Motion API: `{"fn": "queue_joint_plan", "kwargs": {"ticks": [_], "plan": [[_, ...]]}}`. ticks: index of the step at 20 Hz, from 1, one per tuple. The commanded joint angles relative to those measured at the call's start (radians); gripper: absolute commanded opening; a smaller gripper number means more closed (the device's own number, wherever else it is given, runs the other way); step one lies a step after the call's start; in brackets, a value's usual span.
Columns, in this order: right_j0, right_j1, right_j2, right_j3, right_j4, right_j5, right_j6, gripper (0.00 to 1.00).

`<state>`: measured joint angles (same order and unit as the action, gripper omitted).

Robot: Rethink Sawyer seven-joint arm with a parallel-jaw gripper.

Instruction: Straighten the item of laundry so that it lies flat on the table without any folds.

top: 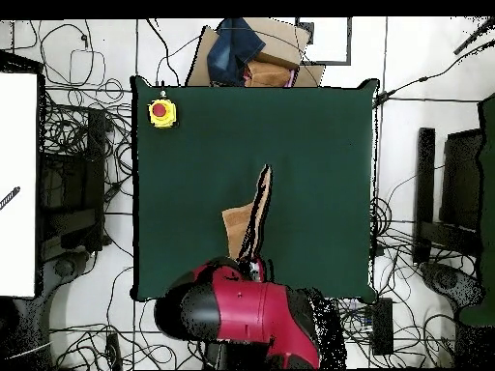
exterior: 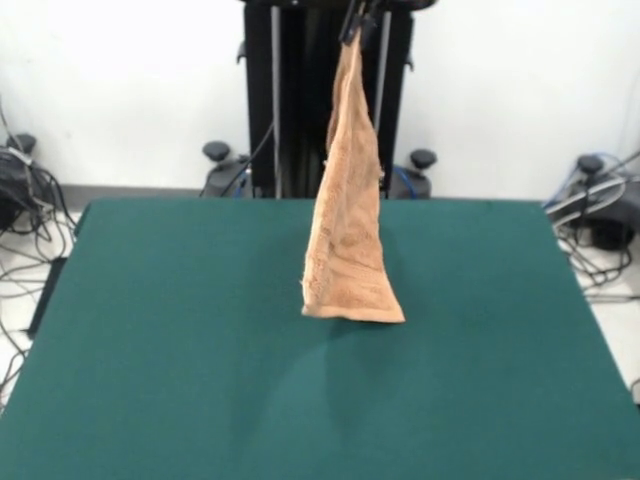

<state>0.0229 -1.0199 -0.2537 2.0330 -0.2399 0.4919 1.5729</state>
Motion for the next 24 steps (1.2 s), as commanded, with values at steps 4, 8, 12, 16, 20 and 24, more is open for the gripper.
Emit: {"fn": "queue_joint_plan", "kwargs": {"ticks": [4,8,12,16,20,24], "plan": [[-0.205,0.011,0.165,0.068,-0.134,-0.057,-0.15,0.0],[-0.318,0.056,0.226,0.049,-0.2,-0.129,-0.146,0.0],[-0.415,0.049,0.287,0.046,-0.252,-0.127,-0.157,0.0],[-0.481,0.058,0.335,0.033,-0.294,-0.127,-0.132,0.0],[-0.492,0.038,0.346,0.031,-0.3,-0.095,-0.081,0.0],[-0.413,-0.019,0.313,0.044,-0.299,-0.031,-0.017,0.0]]}}
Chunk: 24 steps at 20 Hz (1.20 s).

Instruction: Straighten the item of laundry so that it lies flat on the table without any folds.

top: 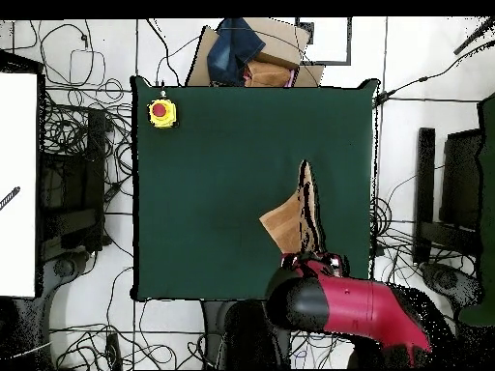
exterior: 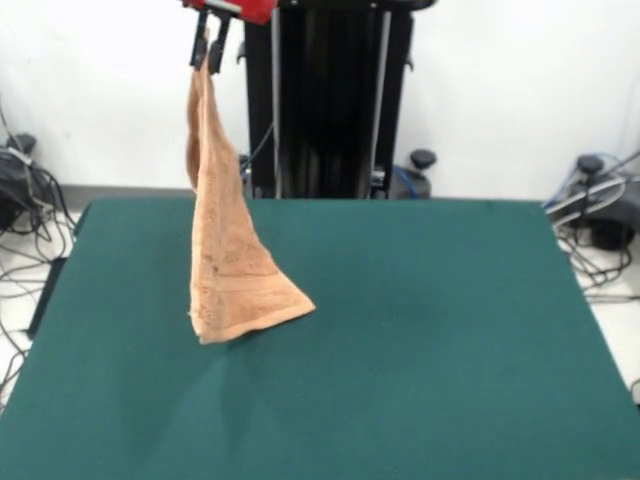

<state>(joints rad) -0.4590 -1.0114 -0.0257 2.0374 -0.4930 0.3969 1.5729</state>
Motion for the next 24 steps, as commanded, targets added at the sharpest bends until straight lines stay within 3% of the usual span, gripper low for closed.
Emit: {"fn": "queue_joint_plan", "kwargs": {"ticks": [1,6,17,20,24], "plan": [[0.101,-0.041,0.067,0.041,-0.041,0.081,0.009,0.0],[0.282,-0.064,-0.028,0.032,-0.003,0.161,0.186,0.0],[0.639,0.069,-0.15,-0.043,0.156,0.204,0.49,0.0],[0.678,0.107,-0.16,-0.07,0.19,0.199,0.489,0.0],[0.663,0.109,-0.17,-0.055,0.206,0.171,0.449,0.0]]}}
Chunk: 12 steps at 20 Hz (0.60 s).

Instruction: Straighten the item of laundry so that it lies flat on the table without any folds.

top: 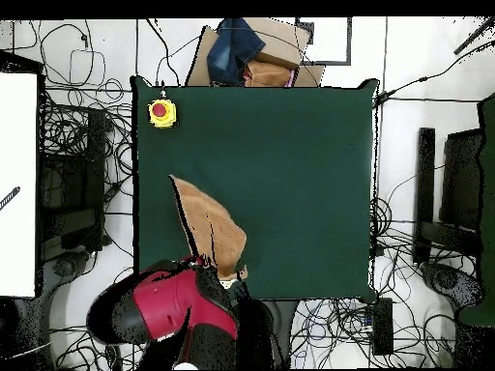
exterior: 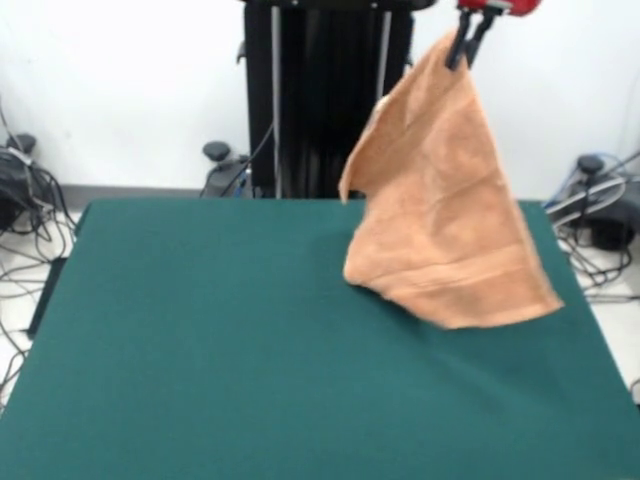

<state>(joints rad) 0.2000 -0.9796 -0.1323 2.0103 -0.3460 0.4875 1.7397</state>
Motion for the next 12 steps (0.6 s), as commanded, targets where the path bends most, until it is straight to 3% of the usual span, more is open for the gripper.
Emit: {"fn": "queue_joint_plan", "kwargs": {"ticks": [1,7,12], "plan": [[-0.006,0.073,-0.064,-0.022,0.058,0.075,0.266,0.0],[-0.002,0.049,-0.061,0.012,0.098,0.098,0.282,0.0],[0.078,0.024,-0.005,-0.028,0.179,0.251,0.291,0.0]]}}
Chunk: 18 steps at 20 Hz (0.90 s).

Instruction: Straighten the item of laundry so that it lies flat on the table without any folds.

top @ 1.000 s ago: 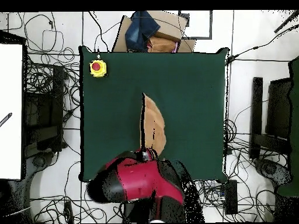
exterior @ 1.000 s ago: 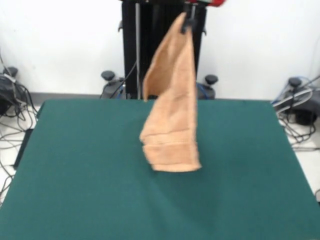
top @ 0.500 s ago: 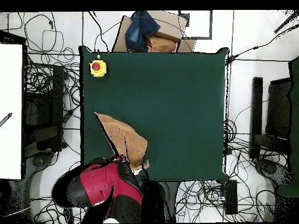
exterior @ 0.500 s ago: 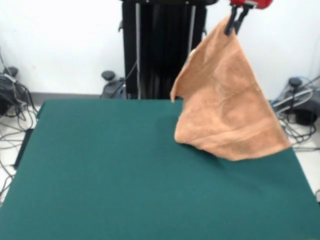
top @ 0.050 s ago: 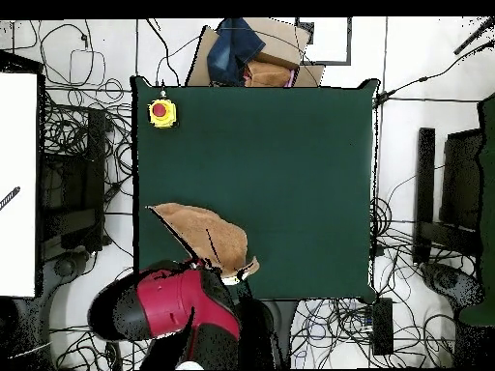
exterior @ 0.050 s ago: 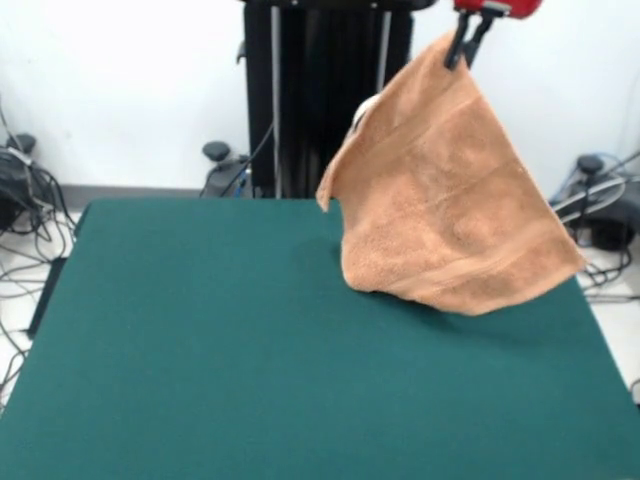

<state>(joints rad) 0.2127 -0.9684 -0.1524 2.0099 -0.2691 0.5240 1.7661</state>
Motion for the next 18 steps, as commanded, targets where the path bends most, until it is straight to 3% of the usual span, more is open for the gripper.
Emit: {"fn": "queue_joint_plan", "kwargs": {"ticks": [1,11,14,18], "plan": [[0.074,0.009,0.022,-0.031,0.117,0.232,0.266,0.0],[0.042,-0.02,0.019,0.047,0.243,0.246,0.236,0.0],[0.001,-0.023,0.039,0.063,0.246,0.258,0.148,0.0],[-0.067,0.021,0.076,0.086,0.243,0.175,0.071,0.0]]}}
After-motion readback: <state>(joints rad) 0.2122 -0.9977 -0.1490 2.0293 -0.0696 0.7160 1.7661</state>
